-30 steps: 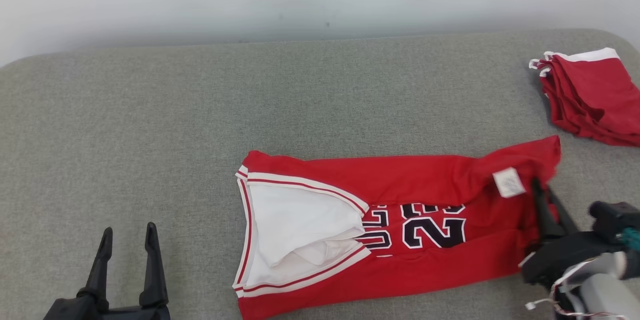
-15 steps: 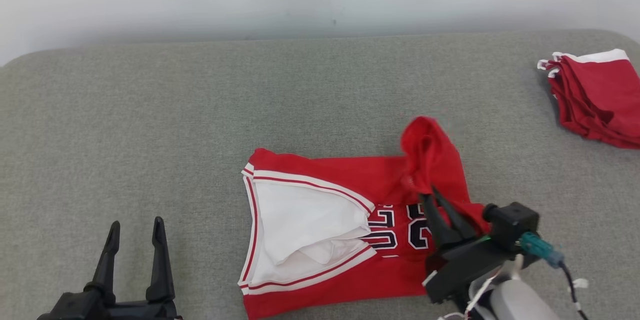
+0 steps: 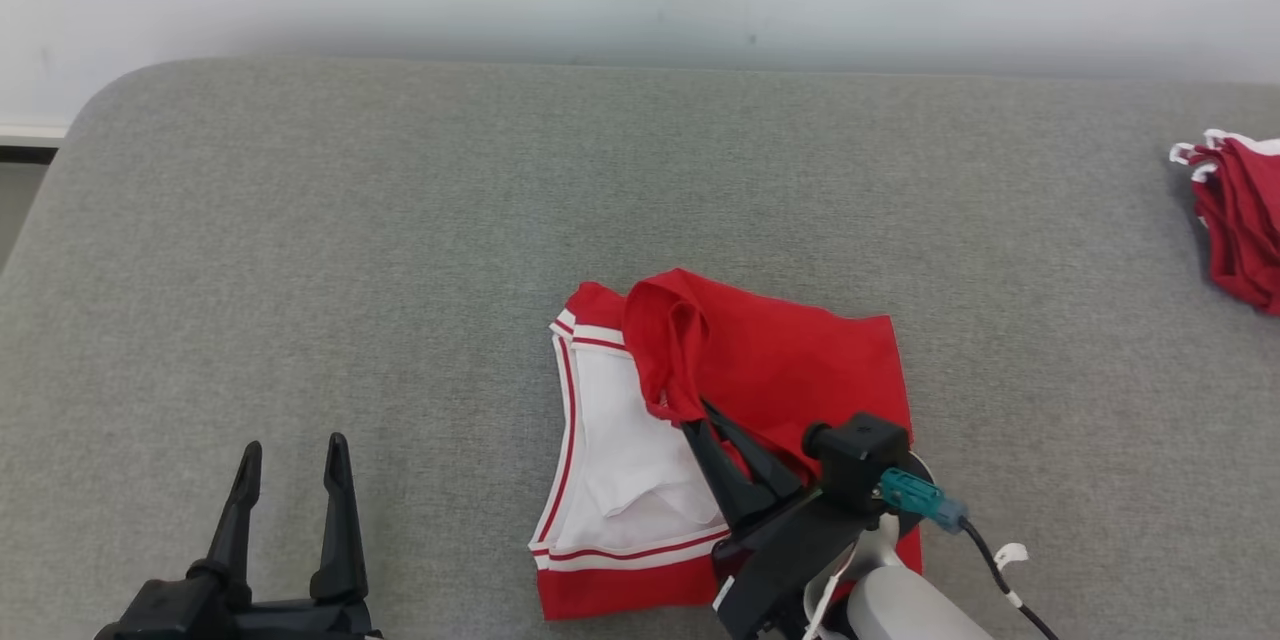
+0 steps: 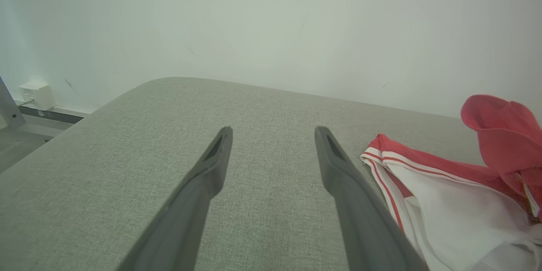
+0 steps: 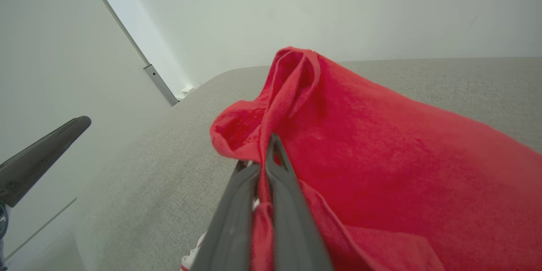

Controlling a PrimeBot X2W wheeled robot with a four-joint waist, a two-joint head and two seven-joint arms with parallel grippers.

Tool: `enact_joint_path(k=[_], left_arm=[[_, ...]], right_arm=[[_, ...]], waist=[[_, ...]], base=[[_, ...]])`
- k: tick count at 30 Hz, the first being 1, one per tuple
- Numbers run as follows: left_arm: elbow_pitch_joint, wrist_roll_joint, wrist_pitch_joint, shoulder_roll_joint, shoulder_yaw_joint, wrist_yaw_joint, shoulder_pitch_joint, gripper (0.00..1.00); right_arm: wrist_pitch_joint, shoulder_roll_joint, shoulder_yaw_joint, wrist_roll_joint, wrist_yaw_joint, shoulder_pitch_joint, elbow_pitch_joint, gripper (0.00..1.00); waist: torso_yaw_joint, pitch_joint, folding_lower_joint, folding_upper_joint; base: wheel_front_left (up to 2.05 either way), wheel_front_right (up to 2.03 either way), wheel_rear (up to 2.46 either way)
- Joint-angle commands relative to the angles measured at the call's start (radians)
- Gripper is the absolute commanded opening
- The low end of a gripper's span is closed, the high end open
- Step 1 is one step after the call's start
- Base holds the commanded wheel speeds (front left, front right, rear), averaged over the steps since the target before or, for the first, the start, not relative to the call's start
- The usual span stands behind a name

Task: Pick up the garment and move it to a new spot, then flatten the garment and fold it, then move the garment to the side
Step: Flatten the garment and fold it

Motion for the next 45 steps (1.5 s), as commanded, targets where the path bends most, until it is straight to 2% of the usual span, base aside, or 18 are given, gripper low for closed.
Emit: enact_joint_path(k=[1, 7, 12, 14, 22, 25, 30, 36, 45], left_arm=[[0.005, -0.004, -0.003, -0.001, -0.004, 0.0, -0.016, 1.0], [0.016, -0.01, -0.003, -0.001, -0.019, 0.004, -0.024, 1.0], [0.021, -0.015, -0.003, -0.001, -0.022, 0.008, -0.029, 1.0], [0.023, -0.015, -0.003, -0.001, -0.021, 0.008, -0.029, 1.0], [0.022, -0.005, -0.003, -0.001, -0.006, 0.005, -0.018, 1.0], [0.016, -0.001, -0.003, -0.001, 0.001, 0.003, -0.011, 1.0], [0.008, 0.008, -0.003, -0.001, 0.009, 0.001, -0.006, 1.0], [0.002, 0.021, -0.003, -0.001, 0.022, -0.003, 0.005, 1.0], [-0.006, 0.042, -0.003, -0.001, 0.038, -0.005, 0.025, 1.0]], right_arm=[[-0.01, 0.007, 0.02, 0.015, -0.003, -0.016, 0.027, 0.0], [-0.039, 0.013, 0.089, 0.074, -0.003, -0.05, 0.089, 0.0], [-0.059, 0.012, 0.107, 0.109, -0.003, -0.079, 0.148, 0.0], [-0.082, 0.013, 0.111, 0.12, -0.003, -0.101, 0.177, 1.0], [-0.113, 0.012, 0.078, 0.1, -0.003, -0.143, 0.135, 1.0], [-0.113, 0.008, 0.007, 0.054, -0.003, -0.141, 0.076, 1.0], [-0.112, -0.038, -0.128, -0.024, -0.003, -0.078, -0.046, 1.0], [-0.112, -0.078, -0.265, -0.065, -0.003, 0.032, -0.158, 1.0], [-0.112, -0.074, -0.402, -0.094, -0.003, 0.203, -0.244, 1.0]], waist=[[0.023, 0.002, 0.0, -0.0001], [0.044, 0.002, 0.0, -0.0001], [0.044, 0.002, 0.0, -0.0001], [0.037, 0.0, 0.0, -0.0001], [0.002, -0.007, 0.0, -0.0001], [-0.012, -0.01, 0.0, -0.0001], [-0.035, -0.016, 0.0, -0.0001], [-0.063, -0.026, 0.0, -0.0001], [-0.102, -0.046, 0.0, -0.0001]], base=[[0.0, 0.0, 0.0], [0.0, 0.0, 0.0], [0.0, 0.0, 0.0], [0.0, 0.0, 0.0], [0.0, 0.0, 0.0], [0.0, 0.0, 0.0], [0.0, 0.0, 0.0], [0.0, 0.0, 0.0], [0.0, 0.0, 0.0]])
